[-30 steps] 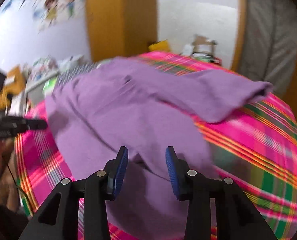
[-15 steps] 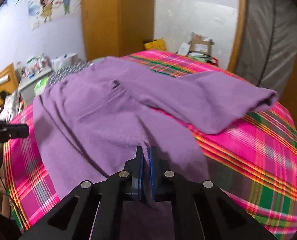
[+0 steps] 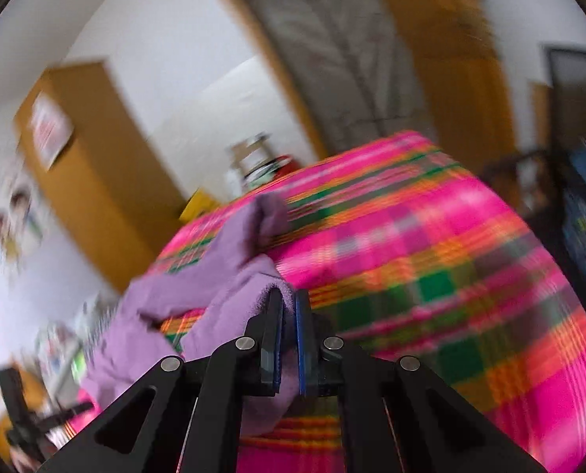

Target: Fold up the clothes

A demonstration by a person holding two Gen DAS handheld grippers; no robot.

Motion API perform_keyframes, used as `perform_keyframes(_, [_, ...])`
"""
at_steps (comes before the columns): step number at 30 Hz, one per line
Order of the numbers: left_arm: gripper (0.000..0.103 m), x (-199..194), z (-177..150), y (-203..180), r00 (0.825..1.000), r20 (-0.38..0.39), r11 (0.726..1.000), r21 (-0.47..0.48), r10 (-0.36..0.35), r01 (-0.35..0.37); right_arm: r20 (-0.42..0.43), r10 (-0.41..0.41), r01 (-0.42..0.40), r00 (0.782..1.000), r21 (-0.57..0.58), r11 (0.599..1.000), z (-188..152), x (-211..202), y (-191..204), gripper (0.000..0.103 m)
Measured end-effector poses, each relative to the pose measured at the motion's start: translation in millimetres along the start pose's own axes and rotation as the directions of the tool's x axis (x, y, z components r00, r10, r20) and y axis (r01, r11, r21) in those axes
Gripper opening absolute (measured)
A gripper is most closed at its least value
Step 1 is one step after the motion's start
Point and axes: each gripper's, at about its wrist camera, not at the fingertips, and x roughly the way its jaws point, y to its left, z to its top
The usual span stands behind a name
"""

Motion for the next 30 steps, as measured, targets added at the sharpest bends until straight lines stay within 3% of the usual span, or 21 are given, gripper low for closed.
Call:
perform_keyframes(7, [0.016,0.2,5.3,-10.9,1.000,0.006,0.999,0.034,-0.011,0.010,-0.045,-0.113,0.119,0.993,0.150,0.981,-27.8,-45.1,-50.6,0.006])
perform_keyframes(13, [0.016,2.1,12.3,-27.0,0.999,0.009,0.996,0.079,-0.035,0.035,-0.116,-0.160,0.175,0.980,0.137,0.975,-45.3,-67.0,-67.1,0.010])
perform_keyframes(15, [0.016,3.5,15.3,-34.0,0.999,0.008,0.994,0.101,-0.049,0.047,-0.117,-0.188,0.197,0.975,0.071,0.978,-44.9,-69.8,-62.3,0.019])
perform_keyframes(17, [0.016,6.2,19.4,-42.1,0.998,0.005,0.990,0.124,-0.067,0.066,-0.100,-0.217,0.216,0.971,-0.021,0.976,-42.9,-72.7,-52.4,0.040])
perform_keyframes(20, [0.016,14.8,25.7,-56.1,0.995,-0.007,0.981,0.162,-0.103,0.103,-0.074,-0.198,0.180,0.977,-0.205,0.962,-38.5,-72.4,-27.0,0.049])
perform_keyframes(25, [0.016,38.6,32.1,-76.3,0.984,-0.071,0.961,0.212,-0.164,0.175,-0.156,-0.147,0.060,0.977,-0.461,0.885,-45.1,-45.0,8.6,0.052])
perform_keyframes(27, [0.016,48.6,31.8,-83.9,0.977,-0.101,0.952,0.227,-0.185,0.204,-0.197,-0.156,0.031,0.968,-0.521,0.853,-50.1,-30.5,15.1,0.052])
perform_keyframes(30, [0.016,57.9,32.1,-90.7,0.974,-0.124,0.945,0.245,-0.192,0.217,-0.281,-0.145,-0.035,0.949,-0.549,0.835,-55.0,-8.6,18.5,0.052])
